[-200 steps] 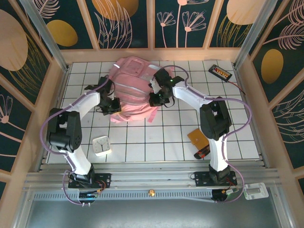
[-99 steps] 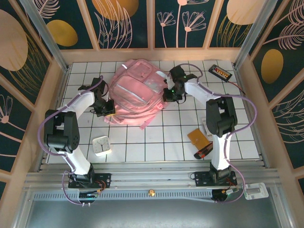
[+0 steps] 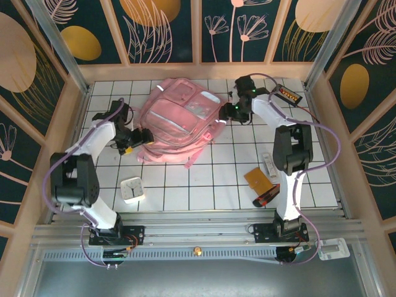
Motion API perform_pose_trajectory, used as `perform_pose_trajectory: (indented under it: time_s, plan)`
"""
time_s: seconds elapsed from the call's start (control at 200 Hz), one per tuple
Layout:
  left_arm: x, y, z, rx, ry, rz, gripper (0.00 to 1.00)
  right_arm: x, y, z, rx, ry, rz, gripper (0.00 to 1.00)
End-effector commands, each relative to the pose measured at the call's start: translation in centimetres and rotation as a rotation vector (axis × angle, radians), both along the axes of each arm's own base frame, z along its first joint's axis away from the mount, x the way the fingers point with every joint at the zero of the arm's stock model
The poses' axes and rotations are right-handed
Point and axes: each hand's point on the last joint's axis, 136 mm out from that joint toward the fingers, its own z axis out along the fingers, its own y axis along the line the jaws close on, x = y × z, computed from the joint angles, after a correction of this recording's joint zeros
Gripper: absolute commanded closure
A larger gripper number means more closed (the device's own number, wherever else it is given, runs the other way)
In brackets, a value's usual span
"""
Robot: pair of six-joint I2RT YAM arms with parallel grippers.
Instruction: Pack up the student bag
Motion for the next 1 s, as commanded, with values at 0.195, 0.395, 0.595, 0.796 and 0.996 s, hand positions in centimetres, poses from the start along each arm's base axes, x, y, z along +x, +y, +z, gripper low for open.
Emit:
perform_pose_trajectory:
  time_s: [0.195, 0.395, 0.595, 0.796, 0.996]
  plan:
    - [3.3, -5.0, 9.8, -0.444, -0.231, 0.201, 0.01, -2.7, 6.1, 4.0, 0.167, 0.027, 0.073, 0.37]
    - [4.6, -7.2, 7.6, -0.715, -0.166, 0.381, 0.06, -2.9, 7.8, 4.6, 0.19, 0.018, 0.112, 0.4]
    - [6.0, -7.8, 6.5, -0.79, -0.153, 0.448, 0.25, -3.7, 8.7, 4.1, 0.191, 0.023, 0.143, 0.44]
    - [6.7, -8.5, 6.1, -0.793, -0.127, 0.445, 0.3, -4.5, 9.3, 3.4, 0.186, 0.031, 0.154, 0.49]
    - [6.5, -8.5, 3.7, -0.779, -0.085, 0.465, 0.32, -4.0, 9.5, 3.8, 0.19, 0.02, 0.147, 0.53]
